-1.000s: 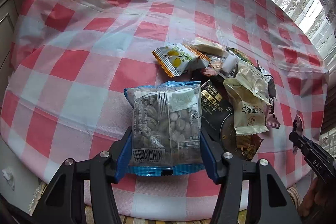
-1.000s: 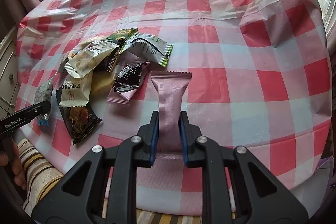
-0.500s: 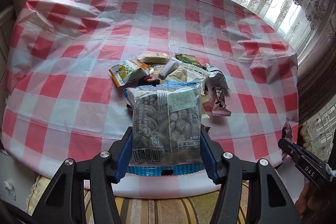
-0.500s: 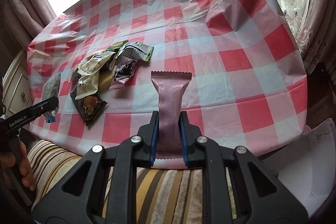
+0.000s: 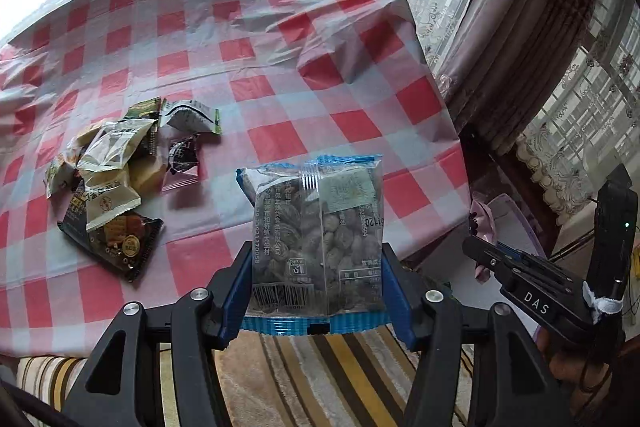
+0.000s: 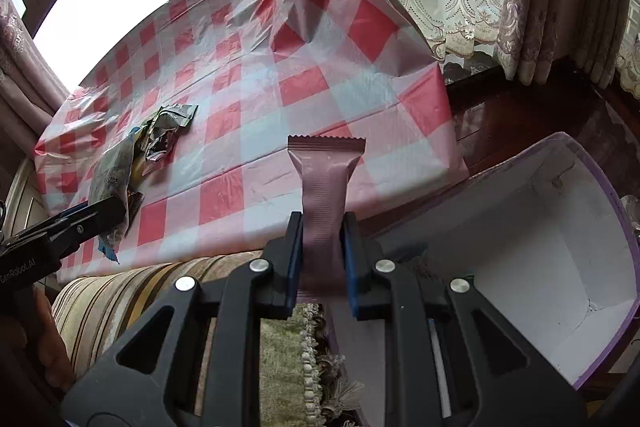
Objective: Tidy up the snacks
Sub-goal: 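Carry both snacks to the white box and release them inside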
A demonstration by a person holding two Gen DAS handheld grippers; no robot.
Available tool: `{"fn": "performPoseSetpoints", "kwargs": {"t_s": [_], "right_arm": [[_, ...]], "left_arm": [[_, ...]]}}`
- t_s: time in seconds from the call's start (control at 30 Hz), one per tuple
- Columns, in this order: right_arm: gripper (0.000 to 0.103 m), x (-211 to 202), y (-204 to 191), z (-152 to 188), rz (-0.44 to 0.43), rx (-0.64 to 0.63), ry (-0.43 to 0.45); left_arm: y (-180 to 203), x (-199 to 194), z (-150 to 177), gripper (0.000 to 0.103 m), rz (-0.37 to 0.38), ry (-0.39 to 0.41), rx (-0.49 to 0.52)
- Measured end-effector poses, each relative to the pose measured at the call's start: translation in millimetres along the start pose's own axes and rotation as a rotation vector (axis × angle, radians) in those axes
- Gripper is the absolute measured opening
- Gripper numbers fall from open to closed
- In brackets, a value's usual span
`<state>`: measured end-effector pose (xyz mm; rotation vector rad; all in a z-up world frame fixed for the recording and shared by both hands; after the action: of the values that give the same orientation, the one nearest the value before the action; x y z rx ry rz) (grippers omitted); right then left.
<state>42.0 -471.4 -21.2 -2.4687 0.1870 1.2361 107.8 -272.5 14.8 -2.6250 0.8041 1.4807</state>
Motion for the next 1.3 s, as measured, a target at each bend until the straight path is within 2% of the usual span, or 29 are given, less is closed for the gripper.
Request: {"fn": "performPoseSetpoints", "kwargs": {"t_s": [0.27, 0.57, 0.7, 0.77, 0.8, 0.83, 1.07, 1.3], "right_arm": [[0.022, -0.9, 65.5, 16.1, 0.042, 0.152, -0.007], [0.024, -0.4, 102.6, 20.8, 0.072, 0.247, -0.014], [0.026, 1.5, 107.0, 21.1, 0.073, 0.26, -0.02], [0.035, 4.0, 108.4, 21.2, 0.079, 0.269, -0.03], [0.046, 3.9, 108.9, 21.7, 0.08, 0.273, -0.03], [0.051, 3.8, 109.0, 21.8, 0.077, 0.277, -0.029], [0.054, 0.8, 102.2, 20.3, 0.051, 0.271, -0.024], [0.054, 0.1, 76.0, 12.6, 0.037, 0.217, -0.037]], "left_arm": [[82.5, 34.0, 11.2, 0.059, 0.101, -0.11, 0.163], [130.0, 59.2, 25.7, 0.059, 0.196, -0.224, 0.239], [136.7, 66.8, 27.7, 0.06, 0.218, -0.26, 0.241], [139.2, 68.9, 28.7, 0.061, 0.226, -0.273, 0.244], [139.4, 70.6, 28.4, 0.061, 0.231, -0.279, 0.242], [139.0, 70.5, 28.7, 0.062, 0.236, -0.281, 0.239], [129.0, 65.3, 26.5, 0.066, 0.229, -0.264, 0.186], [109.3, 58.2, 21.3, 0.066, 0.206, -0.229, 0.136]]}}
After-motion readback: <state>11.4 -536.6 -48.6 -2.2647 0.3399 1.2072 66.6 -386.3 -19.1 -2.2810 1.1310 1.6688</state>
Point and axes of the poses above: each gripper's, at about its wrist camera, not at the fingertips, and x roughly the way its jaws point, y to its right, z to its underside, the point moved 3 cm from there along x, roughly the way its jaws point, and after that the axes turned 2 degrees about z, right-handed, at the moved point
